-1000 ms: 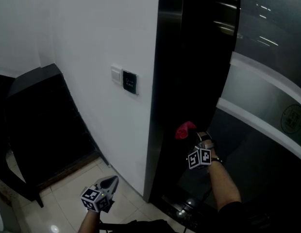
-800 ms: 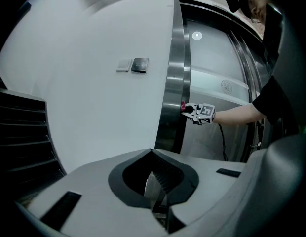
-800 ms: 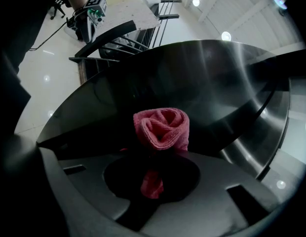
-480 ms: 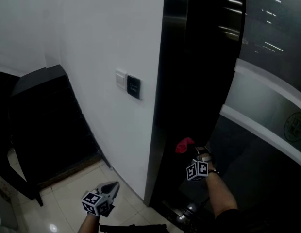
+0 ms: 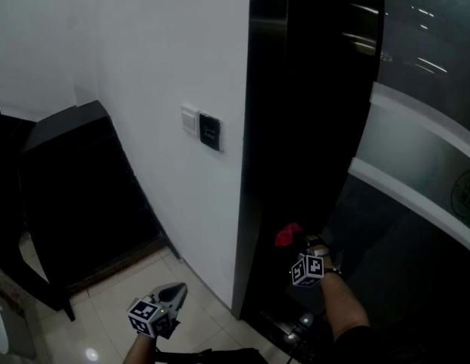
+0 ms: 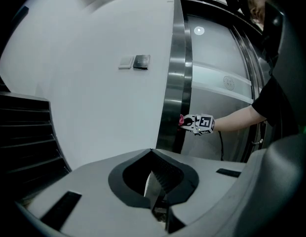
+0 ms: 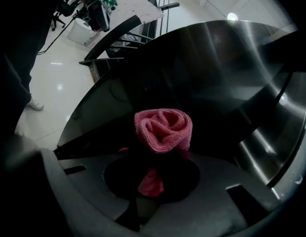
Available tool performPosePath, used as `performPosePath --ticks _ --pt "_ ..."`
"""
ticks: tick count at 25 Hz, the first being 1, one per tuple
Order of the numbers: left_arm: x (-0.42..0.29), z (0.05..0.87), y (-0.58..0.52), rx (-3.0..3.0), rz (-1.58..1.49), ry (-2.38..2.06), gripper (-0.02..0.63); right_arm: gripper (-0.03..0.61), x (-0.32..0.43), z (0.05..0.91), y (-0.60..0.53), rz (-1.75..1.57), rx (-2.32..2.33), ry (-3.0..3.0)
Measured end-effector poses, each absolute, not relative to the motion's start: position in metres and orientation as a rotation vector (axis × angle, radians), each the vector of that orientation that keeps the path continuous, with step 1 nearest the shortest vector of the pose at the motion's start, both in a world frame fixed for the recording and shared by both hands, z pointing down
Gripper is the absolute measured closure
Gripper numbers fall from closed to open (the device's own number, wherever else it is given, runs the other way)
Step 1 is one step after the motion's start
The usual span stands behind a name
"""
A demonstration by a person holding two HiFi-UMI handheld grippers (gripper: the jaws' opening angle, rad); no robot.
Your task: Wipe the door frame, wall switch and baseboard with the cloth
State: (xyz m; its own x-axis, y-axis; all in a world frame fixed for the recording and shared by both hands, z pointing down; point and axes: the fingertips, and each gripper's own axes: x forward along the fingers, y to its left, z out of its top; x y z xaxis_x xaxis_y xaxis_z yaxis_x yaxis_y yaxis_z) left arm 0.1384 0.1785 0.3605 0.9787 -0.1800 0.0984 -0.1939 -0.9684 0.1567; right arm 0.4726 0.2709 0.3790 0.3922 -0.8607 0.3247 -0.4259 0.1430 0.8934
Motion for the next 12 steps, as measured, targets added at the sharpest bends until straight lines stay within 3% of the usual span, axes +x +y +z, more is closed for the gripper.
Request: performPosePath --ticks 12 --pt "0.144 0.362 0.190 2.963 0.134 -0.235 0.623 0.529 0.459 0.450 0.291 -0.168 1.450 -1.286"
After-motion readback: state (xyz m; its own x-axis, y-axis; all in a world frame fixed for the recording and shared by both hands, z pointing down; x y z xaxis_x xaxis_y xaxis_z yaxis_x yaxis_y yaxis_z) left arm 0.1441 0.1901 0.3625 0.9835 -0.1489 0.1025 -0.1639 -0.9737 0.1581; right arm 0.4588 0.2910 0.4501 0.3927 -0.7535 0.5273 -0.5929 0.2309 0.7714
